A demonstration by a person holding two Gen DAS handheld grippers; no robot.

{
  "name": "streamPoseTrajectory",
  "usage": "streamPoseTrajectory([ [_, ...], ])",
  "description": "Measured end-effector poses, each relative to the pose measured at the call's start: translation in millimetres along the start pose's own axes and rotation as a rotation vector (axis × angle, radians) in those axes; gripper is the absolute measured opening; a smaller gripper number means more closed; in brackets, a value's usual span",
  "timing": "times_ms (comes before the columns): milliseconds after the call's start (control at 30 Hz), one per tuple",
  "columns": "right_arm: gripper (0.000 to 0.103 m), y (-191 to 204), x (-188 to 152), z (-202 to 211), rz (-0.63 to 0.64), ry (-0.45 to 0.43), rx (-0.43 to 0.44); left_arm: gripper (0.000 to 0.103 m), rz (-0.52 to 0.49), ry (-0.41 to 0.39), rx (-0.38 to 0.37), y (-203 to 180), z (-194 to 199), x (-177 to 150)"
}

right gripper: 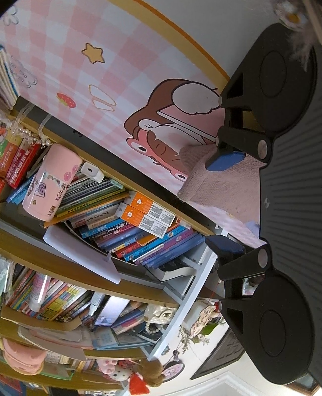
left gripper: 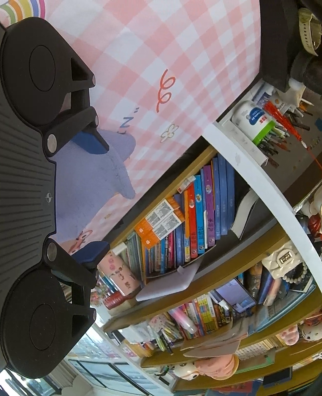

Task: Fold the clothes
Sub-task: 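Open both grippers and release the folded sweater edges, then grasp the sweater hem with the left gripper while the right gripper grasps the pink hem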

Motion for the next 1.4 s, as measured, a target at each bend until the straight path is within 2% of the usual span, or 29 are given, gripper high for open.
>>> streamPoseTrajectory([
  [133, 0.056, 9, 6, 7, 0.086, -0.016, -0.063, 0.079, -0.031, -0.027, 0.057, -3, 11, 8],
  [267, 0.058, 23, 6, 17, 0.331, 0.013, -0.223, 0.078, -0.196, 0.015, 0.140, -13, 20, 10],
  [333, 0.058, 28, 4, 20, 0.457, 0.042, -0.307, 0.063, -0.340, 0.053, 0.213, -19, 20, 6],
  [367, 0.058, 30, 1, 22, 0.503, 0.060, -0.332, 0.059, -0.407, 0.065, 0.250, -22, 20, 3],
  [400, 0.057, 30, -2, 22, 0.531, 0.076, -0.344, 0.049, -0.465, 0.078, 0.280, -24, 18, 0],
  [500, 0.048, 29, -12, 20, 0.573, 0.123, -0.355, 0.040, -0.533, 0.119, 0.299, -26, 12, -7],
  [633, 0.032, 26, -20, 14, 0.584, 0.156, -0.360, 0.040, -0.545, 0.134, 0.320, -23, 8, -10],
  [733, 0.020, 25, -22, 11, 0.576, 0.169, -0.339, 0.037, -0.509, 0.148, 0.322, -16, 6, -7],
  [1033, 0.019, 28, -21, 5, 0.592, 0.181, -0.339, 0.037, -0.498, 0.213, 0.304, -9, -11, -5],
  [1267, 0.019, 25, -23, 3, 0.593, 0.184, -0.346, 0.036, -0.441, 0.237, 0.261, -6, -13, -7],
  [1300, 0.018, 26, -24, 3, 0.597, 0.184, -0.346, 0.031, -0.432, 0.238, 0.255, -7, -13, -7],
  [1333, 0.013, 27, -24, 3, 0.600, 0.184, -0.343, 0.022, -0.423, 0.238, 0.251, -7, -12, -7],
  [1367, 0.007, 29, -24, 4, 0.605, 0.179, -0.337, 0.019, -0.416, 0.231, 0.245, -9, -11, -6],
  [1400, 0.007, 31, -23, 5, 0.610, 0.172, -0.330, 0.012, -0.410, 0.217, 0.239, -12, -8, -4],
])
Point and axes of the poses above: each gripper's, at about its wrist camera, not at the fingertips, and z roughly against the way its jaws point, y to its left, x to its top, the point moved 6 cm from there along -z, roughly the way its jaws point, and after that the axes turned 2 degrees about -y, right-handed, at the moved point
